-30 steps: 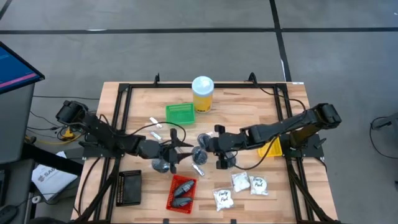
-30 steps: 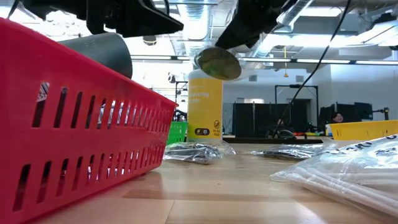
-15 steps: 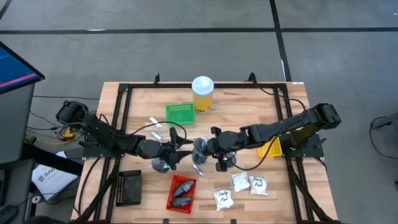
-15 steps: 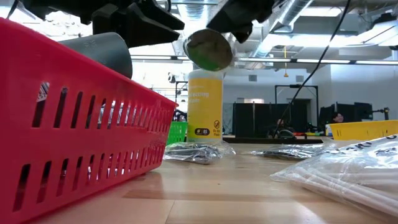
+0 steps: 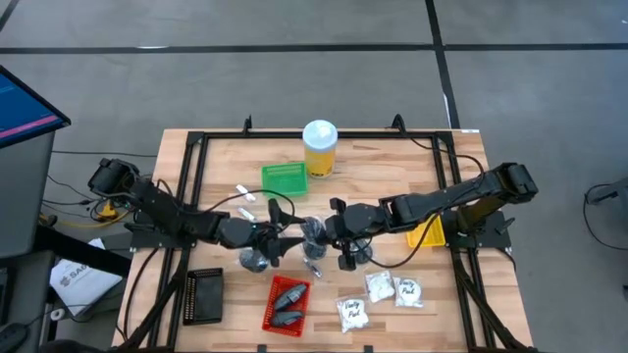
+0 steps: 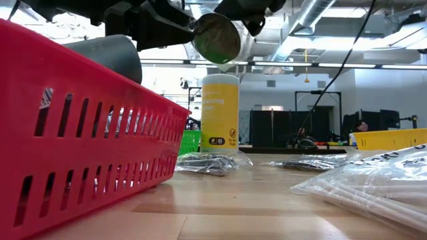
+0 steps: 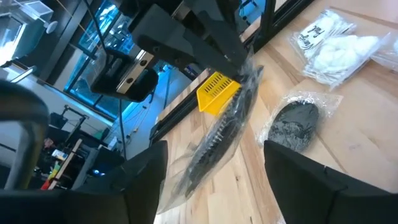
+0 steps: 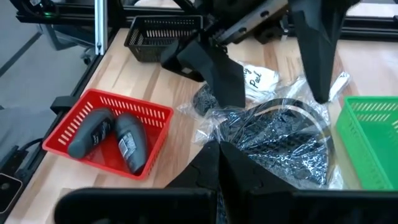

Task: Pick & Place Travel size toiletries
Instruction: Put the black hairbrush into the green bin

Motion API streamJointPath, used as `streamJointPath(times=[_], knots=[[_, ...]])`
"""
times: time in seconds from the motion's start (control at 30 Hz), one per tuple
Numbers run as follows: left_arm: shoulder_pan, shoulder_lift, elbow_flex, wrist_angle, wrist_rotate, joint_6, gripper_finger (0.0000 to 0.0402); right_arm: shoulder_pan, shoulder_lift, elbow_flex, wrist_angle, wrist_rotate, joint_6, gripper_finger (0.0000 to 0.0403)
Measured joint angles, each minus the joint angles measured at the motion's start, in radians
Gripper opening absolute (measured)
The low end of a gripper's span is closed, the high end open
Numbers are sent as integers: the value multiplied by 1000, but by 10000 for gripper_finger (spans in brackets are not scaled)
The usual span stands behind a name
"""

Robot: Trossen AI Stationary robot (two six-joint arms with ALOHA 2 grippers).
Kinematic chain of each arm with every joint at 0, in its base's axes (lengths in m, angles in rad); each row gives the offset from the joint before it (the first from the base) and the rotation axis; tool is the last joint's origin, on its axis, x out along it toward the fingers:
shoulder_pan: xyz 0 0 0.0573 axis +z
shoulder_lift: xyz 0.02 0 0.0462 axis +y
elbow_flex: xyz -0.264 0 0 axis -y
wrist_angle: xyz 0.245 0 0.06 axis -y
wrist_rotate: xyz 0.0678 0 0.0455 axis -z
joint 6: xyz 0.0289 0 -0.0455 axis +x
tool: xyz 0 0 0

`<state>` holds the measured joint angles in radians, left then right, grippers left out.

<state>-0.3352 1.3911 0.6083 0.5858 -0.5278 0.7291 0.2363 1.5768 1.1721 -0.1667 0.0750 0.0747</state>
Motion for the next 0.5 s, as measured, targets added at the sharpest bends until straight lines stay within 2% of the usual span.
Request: streamJointPath(times=[0.13,0.27,0.5], knots=[[27,0,0,7,82,-22,235,0,0,0,22,0,-4,0],[43,0,0,9,88,-72,210,0,0,0,27,0,-17,0],[48,0,0,13,89,-83,127,0,0,0,43,0,-26,0]])
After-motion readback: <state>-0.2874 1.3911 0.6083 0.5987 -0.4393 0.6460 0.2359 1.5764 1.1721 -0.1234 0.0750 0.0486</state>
